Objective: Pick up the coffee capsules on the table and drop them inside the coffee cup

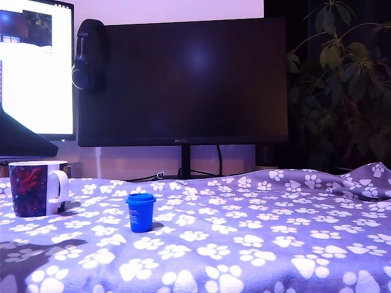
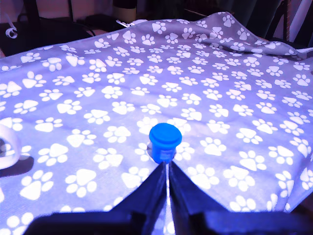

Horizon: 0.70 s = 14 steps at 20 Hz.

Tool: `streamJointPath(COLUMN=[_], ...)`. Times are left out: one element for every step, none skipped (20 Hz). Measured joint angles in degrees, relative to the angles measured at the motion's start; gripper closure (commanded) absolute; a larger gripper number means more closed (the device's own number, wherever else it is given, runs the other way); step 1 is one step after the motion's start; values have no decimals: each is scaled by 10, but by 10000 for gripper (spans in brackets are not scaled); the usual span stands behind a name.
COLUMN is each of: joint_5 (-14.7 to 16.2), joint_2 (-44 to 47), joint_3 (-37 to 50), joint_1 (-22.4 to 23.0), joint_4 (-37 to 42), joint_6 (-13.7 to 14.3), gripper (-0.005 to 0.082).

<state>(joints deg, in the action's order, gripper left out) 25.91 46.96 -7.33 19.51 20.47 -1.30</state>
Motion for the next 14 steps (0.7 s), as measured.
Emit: streamJointPath(joint_5=[2, 3, 4, 4, 4, 4, 4, 4, 4, 4, 5, 5, 5, 5], joint_2=[0, 0, 0, 0, 0, 0, 0, 0, 0, 0, 0, 0, 0, 0], joint_3=[0, 0, 0, 0, 0, 0, 0, 0, 0, 0, 0, 0, 0, 0], joint_1=[0, 0, 1, 3, 5, 7, 10, 12, 15, 18, 19, 22, 22, 22], joint_4=[1, 2, 2, 3, 4, 4, 4, 4, 4, 4, 5, 5, 5, 5], joint_6=[0, 0, 0, 0, 0, 0, 0, 0, 4, 4, 12, 13, 15, 15], gripper=[465, 280, 158, 132, 132, 132, 132, 132, 132, 132, 132, 132, 132, 132])
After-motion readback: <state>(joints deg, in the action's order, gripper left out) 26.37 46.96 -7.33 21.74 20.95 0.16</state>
